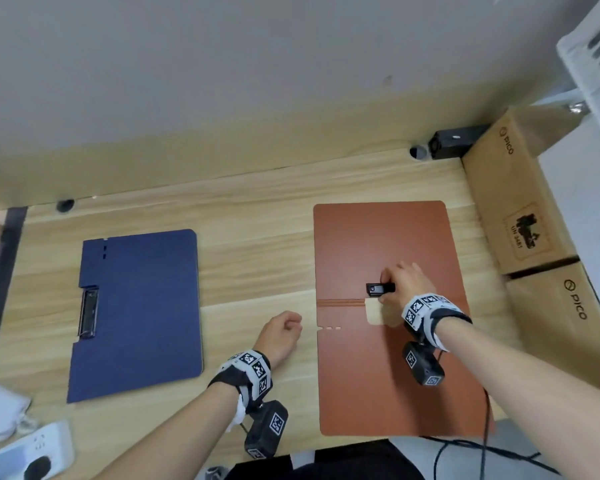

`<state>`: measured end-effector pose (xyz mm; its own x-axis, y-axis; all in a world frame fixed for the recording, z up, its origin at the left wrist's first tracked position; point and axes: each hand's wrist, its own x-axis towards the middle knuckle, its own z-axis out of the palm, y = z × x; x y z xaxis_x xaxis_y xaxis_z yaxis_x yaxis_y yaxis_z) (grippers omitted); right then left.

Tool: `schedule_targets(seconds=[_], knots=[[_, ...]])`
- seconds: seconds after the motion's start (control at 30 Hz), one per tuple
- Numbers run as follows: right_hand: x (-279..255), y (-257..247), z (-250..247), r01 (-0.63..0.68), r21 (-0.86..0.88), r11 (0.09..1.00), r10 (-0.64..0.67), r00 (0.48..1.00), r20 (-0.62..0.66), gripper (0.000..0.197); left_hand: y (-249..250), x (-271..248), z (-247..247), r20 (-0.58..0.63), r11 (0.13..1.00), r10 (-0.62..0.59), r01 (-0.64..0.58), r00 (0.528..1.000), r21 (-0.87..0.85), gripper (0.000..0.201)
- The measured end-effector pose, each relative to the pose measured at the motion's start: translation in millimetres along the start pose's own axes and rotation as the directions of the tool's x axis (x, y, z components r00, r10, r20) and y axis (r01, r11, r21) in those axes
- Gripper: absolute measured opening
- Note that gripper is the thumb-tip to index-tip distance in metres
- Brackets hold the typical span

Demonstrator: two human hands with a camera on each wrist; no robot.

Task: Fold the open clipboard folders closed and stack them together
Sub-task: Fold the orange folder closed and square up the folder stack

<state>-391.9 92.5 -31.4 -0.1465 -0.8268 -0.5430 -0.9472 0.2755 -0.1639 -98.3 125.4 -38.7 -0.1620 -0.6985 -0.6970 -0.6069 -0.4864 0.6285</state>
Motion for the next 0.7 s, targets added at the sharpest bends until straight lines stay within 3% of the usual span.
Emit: schedule_targets(seconds=[0.17, 0.33, 0.5, 0.7], knots=[[11.7, -5.8, -3.0, -0.011, 0.000, 1.000, 0.011, 1.000, -0.025, 0.035, 1.4, -10.7, -11.2, -0.153, 1.000, -0.005, 0.004, 0.988, -0.004, 0.043], [18.0, -27.0, -11.5, -0.085, -0.019, 0.996, 0.084, 0.996, -0.009, 0.035, 4.4, -19.7, -39.8, -0.393, 0.990, 0.095, -0.047, 0.915, 0.130, 0.048], [25.5, -43.7, -13.9, -0.091, -0.027, 0.995, 0.091, 0.996, -0.011, 0.039, -2.8, -21.7, -55.7, -0.406, 0.989, 0.057, 0.003, 0.912, 0.146, 0.046], [29.7, -66.5, -0.9, -0.071, 0.062, 0.996, 0.074, 0.996, -0.043, 0.040, -14.6, -24.7, -55.4, -0.358, 0.982, -0.128, 0.169, 0.925, 0.085, 0.053]])
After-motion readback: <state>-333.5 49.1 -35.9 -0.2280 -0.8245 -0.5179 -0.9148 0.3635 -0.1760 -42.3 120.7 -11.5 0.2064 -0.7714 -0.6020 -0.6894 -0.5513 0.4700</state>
